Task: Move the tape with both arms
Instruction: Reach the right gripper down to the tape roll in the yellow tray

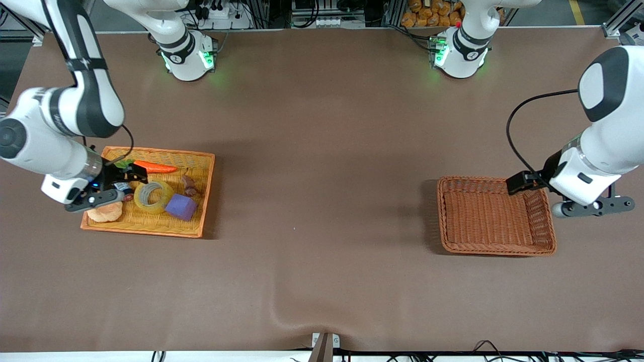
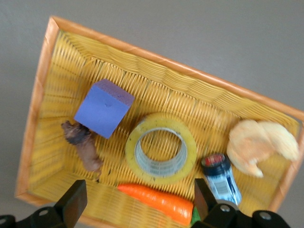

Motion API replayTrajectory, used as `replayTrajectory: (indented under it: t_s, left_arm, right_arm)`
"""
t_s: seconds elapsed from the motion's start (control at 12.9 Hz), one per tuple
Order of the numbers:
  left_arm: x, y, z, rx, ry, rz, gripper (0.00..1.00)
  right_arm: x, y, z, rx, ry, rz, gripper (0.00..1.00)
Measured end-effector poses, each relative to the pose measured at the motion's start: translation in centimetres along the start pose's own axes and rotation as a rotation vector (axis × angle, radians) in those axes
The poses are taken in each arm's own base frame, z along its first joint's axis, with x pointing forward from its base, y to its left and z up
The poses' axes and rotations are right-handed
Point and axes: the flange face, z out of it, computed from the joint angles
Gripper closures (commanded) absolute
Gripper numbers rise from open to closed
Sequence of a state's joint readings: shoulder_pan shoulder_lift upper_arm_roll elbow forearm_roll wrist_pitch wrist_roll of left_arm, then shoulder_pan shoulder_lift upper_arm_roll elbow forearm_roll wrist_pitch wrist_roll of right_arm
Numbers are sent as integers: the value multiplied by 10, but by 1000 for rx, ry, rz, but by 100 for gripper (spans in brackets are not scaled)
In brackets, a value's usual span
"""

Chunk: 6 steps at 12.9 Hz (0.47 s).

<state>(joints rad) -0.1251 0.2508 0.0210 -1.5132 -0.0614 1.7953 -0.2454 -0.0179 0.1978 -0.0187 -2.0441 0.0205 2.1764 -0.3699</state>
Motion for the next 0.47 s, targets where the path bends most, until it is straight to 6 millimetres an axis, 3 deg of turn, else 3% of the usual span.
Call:
replayTrajectory:
  t_s: [0.47]
  left_arm:
    - [33,-4,-12,-314,128,-445,0]
  right_arm:
    - [-31,-9,87,4,-19,-100,0]
